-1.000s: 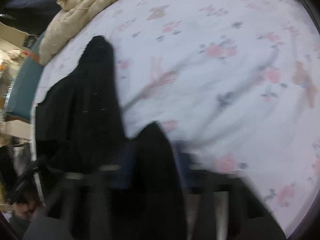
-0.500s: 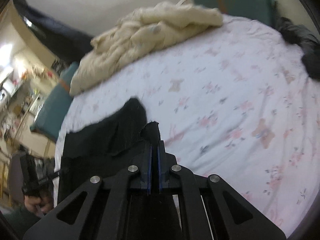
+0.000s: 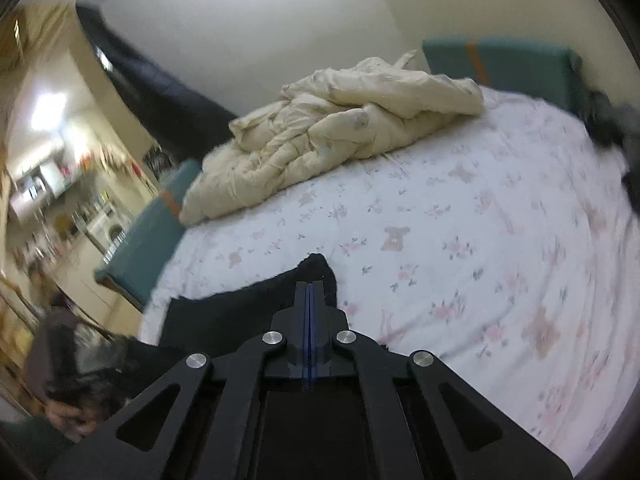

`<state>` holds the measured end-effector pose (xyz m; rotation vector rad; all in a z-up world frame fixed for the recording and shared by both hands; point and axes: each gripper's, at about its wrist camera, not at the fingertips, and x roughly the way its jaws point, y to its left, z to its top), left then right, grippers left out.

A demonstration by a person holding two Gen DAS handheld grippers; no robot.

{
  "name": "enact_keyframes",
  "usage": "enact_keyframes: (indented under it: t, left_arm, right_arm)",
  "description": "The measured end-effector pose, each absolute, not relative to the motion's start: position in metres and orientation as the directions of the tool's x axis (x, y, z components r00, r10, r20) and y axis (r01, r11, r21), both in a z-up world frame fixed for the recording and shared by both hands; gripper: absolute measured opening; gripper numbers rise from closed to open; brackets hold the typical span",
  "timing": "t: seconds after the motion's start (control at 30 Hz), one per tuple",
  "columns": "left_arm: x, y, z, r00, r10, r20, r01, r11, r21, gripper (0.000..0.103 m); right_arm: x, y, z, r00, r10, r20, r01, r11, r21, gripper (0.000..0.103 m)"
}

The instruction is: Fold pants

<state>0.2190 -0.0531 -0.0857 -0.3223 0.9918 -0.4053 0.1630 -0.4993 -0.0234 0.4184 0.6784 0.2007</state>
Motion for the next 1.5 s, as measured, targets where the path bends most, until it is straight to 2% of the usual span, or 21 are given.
enact_keyframes:
  t: [0.07,0.13,0.2,0.27,0.37,0.47,0.53,0.57,0.67,0.77,0.97,1.1,1.27,1.5]
  left_arm:
    - [0.224,-0.051,-0.102,0.455,-0.452,-0.767,0.134,0.887,-0.443,0.001]
    - [0.228,-0.052,-0.118,0.419,-0.441,-0.794,0.089,0.890,-0.448,0.001]
    - [0.227,-0.054,-0.122,0.415,-0.423,-0.805,0.098,0.901,-0.423,0.001]
    - [0.227,-0.055,-0.124,0.414,-0.421,-0.807,0.101,0.903,-0.418,0.001]
    - [0.227,-0.050,-0.124,0.413,-0.419,-0.808,0.092,0.902,-0.421,0.001]
    - [0.226,-0.047,-0.127,0.410,-0.410,-0.815,0.082,0.906,-0.415,0.001]
    - [0.225,-0.046,-0.129,0.407,-0.404,-0.820,0.079,0.909,-0.409,0.001]
    - [0.225,-0.045,-0.130,0.403,-0.403,-0.821,0.078,0.910,-0.408,0.001]
    - [0.227,-0.048,-0.132,0.385,-0.397,-0.833,0.076,0.913,-0.400,0.001]
    - [0.227,-0.049,-0.127,0.394,-0.415,-0.820,0.071,0.904,-0.423,0.001]
    - [0.219,-0.042,-0.069,0.505,-0.459,-0.730,0.131,0.877,-0.462,0.000]
    - [0.230,-0.019,-0.046,0.583,-0.445,-0.680,0.095,0.869,-0.486,0.000]
    - [0.278,-0.004,-0.056,0.602,-0.370,-0.708,0.061,0.905,-0.421,0.000]
    - [0.338,0.012,-0.120,0.552,-0.264,-0.791,-0.007,0.947,-0.322,0.000]
  right_arm:
    - [0.176,-0.496,-0.040,0.728,0.312,-0.610,-0.004,0.892,0.451,0.000]
    - [0.193,-0.500,-0.078,0.642,0.349,-0.682,0.090,0.850,0.519,0.010]
    - [0.203,-0.500,-0.118,0.551,0.341,-0.761,0.169,0.848,0.502,0.043]
    - [0.208,-0.497,-0.143,0.492,0.320,-0.809,0.198,0.864,0.463,0.048]
    - [0.221,-0.490,-0.174,0.413,0.288,-0.864,0.207,0.894,0.397,0.048]
    - [0.232,-0.484,-0.194,0.386,0.278,-0.880,0.202,0.905,0.375,0.047]
    - [0.239,-0.477,-0.208,0.337,0.315,-0.887,0.184,0.902,0.390,0.028]
    - [0.241,-0.472,-0.210,0.317,0.326,-0.891,0.162,0.907,0.389,0.004]
    - [0.238,-0.457,-0.194,0.325,0.301,-0.897,0.089,0.934,0.345,0.003]
    - [0.227,-0.466,-0.154,0.458,0.294,-0.839,0.094,0.922,0.375,0.003]
    - [0.213,-0.444,-0.058,0.666,0.282,-0.691,-0.052,0.941,0.333,0.003]
    - [0.245,-0.435,-0.035,0.688,0.278,-0.671,-0.089,0.949,0.303,0.003]
    - [0.312,-0.427,-0.044,0.651,0.252,-0.716,-0.104,0.964,0.245,0.003]
    - [0.392,-0.394,-0.133,0.512,0.274,-0.814,-0.090,0.960,0.267,0.003]
